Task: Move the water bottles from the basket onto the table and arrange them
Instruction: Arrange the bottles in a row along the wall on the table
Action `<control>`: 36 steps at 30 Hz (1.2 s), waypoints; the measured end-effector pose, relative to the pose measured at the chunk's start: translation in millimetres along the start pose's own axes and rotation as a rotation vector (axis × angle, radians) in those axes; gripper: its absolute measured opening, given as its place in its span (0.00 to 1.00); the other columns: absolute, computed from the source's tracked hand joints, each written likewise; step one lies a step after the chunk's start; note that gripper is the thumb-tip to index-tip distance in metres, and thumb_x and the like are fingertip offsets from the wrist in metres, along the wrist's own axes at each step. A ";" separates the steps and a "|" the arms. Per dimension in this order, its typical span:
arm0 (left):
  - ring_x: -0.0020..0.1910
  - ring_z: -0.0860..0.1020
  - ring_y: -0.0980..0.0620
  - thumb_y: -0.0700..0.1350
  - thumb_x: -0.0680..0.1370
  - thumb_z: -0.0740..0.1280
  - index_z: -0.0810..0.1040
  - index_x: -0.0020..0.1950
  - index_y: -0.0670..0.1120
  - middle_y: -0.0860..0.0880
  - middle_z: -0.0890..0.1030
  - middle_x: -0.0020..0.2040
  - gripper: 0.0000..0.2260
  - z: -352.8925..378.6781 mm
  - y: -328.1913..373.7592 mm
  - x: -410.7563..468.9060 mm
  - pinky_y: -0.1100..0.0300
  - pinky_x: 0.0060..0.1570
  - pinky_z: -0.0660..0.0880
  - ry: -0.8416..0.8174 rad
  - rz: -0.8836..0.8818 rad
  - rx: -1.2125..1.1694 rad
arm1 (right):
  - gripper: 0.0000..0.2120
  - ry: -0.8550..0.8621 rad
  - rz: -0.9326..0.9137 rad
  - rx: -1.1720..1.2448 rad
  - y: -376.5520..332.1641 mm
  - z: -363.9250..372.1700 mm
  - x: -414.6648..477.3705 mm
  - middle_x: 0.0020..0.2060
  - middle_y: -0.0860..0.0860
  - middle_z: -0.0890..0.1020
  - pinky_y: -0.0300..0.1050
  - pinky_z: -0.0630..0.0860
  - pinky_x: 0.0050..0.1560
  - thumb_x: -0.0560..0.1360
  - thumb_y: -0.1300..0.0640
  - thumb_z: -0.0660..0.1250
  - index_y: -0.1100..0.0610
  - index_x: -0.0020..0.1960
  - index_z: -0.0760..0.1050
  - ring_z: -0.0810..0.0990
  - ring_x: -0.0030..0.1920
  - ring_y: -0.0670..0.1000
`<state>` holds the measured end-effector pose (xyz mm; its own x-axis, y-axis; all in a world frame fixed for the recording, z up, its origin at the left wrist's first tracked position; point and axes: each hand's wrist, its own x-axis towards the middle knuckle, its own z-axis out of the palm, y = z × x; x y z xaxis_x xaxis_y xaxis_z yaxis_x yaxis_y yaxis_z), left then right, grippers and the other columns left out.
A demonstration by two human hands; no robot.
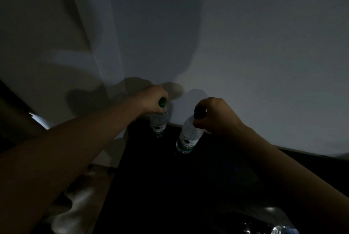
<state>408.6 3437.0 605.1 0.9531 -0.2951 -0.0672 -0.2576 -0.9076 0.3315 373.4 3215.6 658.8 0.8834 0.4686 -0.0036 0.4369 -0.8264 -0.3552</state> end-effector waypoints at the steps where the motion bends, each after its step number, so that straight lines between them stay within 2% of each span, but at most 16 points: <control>1: 0.45 0.76 0.43 0.42 0.66 0.73 0.79 0.46 0.41 0.45 0.75 0.43 0.10 -0.1 -2.2 0.2 0.55 0.45 0.73 -0.001 -0.007 -0.004 | 0.11 -0.003 0.000 -0.005 0.1 0.5 3.2 0.45 0.58 0.84 0.48 0.77 0.47 0.66 0.61 0.73 0.64 0.47 0.82 0.81 0.46 0.57; 3: 0.45 0.77 0.42 0.41 0.66 0.73 0.79 0.45 0.40 0.42 0.78 0.44 0.10 -1.4 -6.4 0.6 0.55 0.44 0.72 -0.001 -0.023 0.002 | 0.10 -0.016 0.005 -0.014 -0.3 2.3 11.1 0.44 0.58 0.83 0.49 0.77 0.46 0.67 0.61 0.72 0.64 0.46 0.81 0.81 0.45 0.57; 9: 0.47 0.77 0.42 0.38 0.70 0.70 0.79 0.47 0.39 0.40 0.79 0.47 0.08 -9.2 -3.3 1.7 0.55 0.44 0.71 -0.051 -0.041 0.009 | 0.10 -0.099 0.006 -0.043 -3.3 11.6 40.3 0.47 0.58 0.83 0.49 0.77 0.51 0.70 0.61 0.71 0.64 0.50 0.80 0.80 0.48 0.55; 13: 0.45 0.76 0.40 0.36 0.71 0.68 0.74 0.40 0.41 0.40 0.76 0.43 0.03 -9.7 0.3 1.7 0.57 0.39 0.66 -0.059 -0.018 0.049 | 0.11 -0.118 0.028 -0.058 -6.5 17.2 53.7 0.48 0.59 0.82 0.48 0.77 0.50 0.71 0.61 0.71 0.64 0.51 0.80 0.80 0.49 0.56; 16: 0.45 0.76 0.40 0.37 0.71 0.68 0.76 0.42 0.39 0.38 0.77 0.45 0.03 -8.6 -0.3 0.7 0.53 0.42 0.70 -0.051 -0.016 0.035 | 0.10 -0.117 0.025 -0.067 -10.3 21.4 60.3 0.47 0.58 0.83 0.47 0.77 0.49 0.70 0.60 0.72 0.63 0.50 0.81 0.80 0.48 0.56; 21: 0.45 0.76 0.40 0.37 0.72 0.68 0.74 0.39 0.41 0.37 0.77 0.45 0.04 -7.9 2.1 -1.0 0.57 0.39 0.66 -0.037 -0.007 0.022 | 0.11 -0.124 0.037 -0.075 -14.3 28.5 66.8 0.49 0.59 0.83 0.47 0.77 0.51 0.70 0.61 0.73 0.63 0.51 0.81 0.80 0.50 0.57; 26: 0.47 0.76 0.40 0.36 0.72 0.67 0.76 0.44 0.37 0.37 0.76 0.47 0.04 -6.9 1.5 -2.7 0.52 0.44 0.70 -0.033 -0.001 0.007 | 0.10 -0.134 0.044 -0.088 -14.8 35.5 67.2 0.48 0.59 0.83 0.47 0.77 0.50 0.70 0.61 0.73 0.63 0.50 0.82 0.81 0.49 0.57; 32: 0.48 0.75 0.39 0.37 0.73 0.67 0.76 0.45 0.36 0.37 0.76 0.48 0.04 -7.9 4.1 -3.7 0.50 0.46 0.71 -0.032 -0.014 0.005 | 0.09 -0.119 0.035 -0.122 -13.8 40.3 67.1 0.48 0.59 0.82 0.47 0.76 0.48 0.71 0.61 0.71 0.63 0.50 0.80 0.80 0.49 0.57; 36: 0.49 0.75 0.39 0.36 0.73 0.67 0.76 0.47 0.36 0.37 0.75 0.50 0.05 -7.9 7.6 -4.5 0.52 0.45 0.69 -0.042 -0.022 0.014 | 0.09 -0.090 0.020 -0.139 -10.6 43.0 63.5 0.49 0.60 0.79 0.47 0.74 0.47 0.71 0.62 0.70 0.62 0.50 0.79 0.78 0.49 0.59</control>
<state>403.6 3433.8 615.3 0.9510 -0.2873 -0.1141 -0.2393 -0.9178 0.3167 417.6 3267.5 622.2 0.8764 0.4721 -0.0952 0.4438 -0.8684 -0.2210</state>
